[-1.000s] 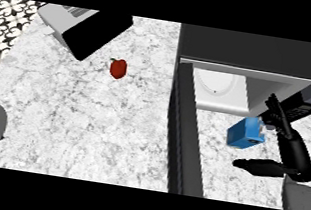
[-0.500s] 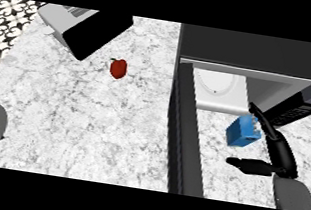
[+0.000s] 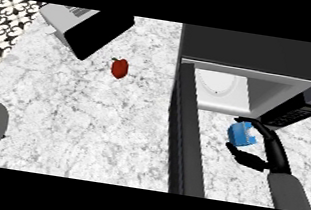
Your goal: Pick up the milk, place it into the microwave and close the microwave
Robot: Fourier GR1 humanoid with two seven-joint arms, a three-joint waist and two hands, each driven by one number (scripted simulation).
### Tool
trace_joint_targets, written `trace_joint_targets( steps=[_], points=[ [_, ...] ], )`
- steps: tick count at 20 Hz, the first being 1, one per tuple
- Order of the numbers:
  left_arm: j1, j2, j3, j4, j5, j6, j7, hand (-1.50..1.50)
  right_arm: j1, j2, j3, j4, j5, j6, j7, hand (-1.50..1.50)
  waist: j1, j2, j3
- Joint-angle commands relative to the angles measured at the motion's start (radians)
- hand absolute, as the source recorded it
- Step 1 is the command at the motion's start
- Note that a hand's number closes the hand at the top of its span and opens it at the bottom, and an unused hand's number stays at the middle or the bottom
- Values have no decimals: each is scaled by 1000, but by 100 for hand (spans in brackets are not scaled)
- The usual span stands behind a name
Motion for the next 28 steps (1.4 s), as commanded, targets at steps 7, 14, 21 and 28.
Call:
trace_joint_targets(
  steps=[7, 14, 21, 28],
  points=[
    [47, 7, 10, 11, 8, -38, -124, -150, -87, -37, -12, 215, 77, -144, -138, 150, 10, 4, 3],
    [45, 38, 47, -2, 22, -77, -91, -150, -135, -41, -61, 350, 66, -200, -170, 150, 25, 12, 5],
    [31, 15, 79, 60, 62, -119, -130, -150, -170, -10, -58, 332, 30, -90, -238, 150, 16, 3, 2],
    [75, 13, 91, 45, 57, -116, -117, -150, -178, 4, 12, 208, 20, 78, -199, 150, -15, -10, -1]
  ],
)
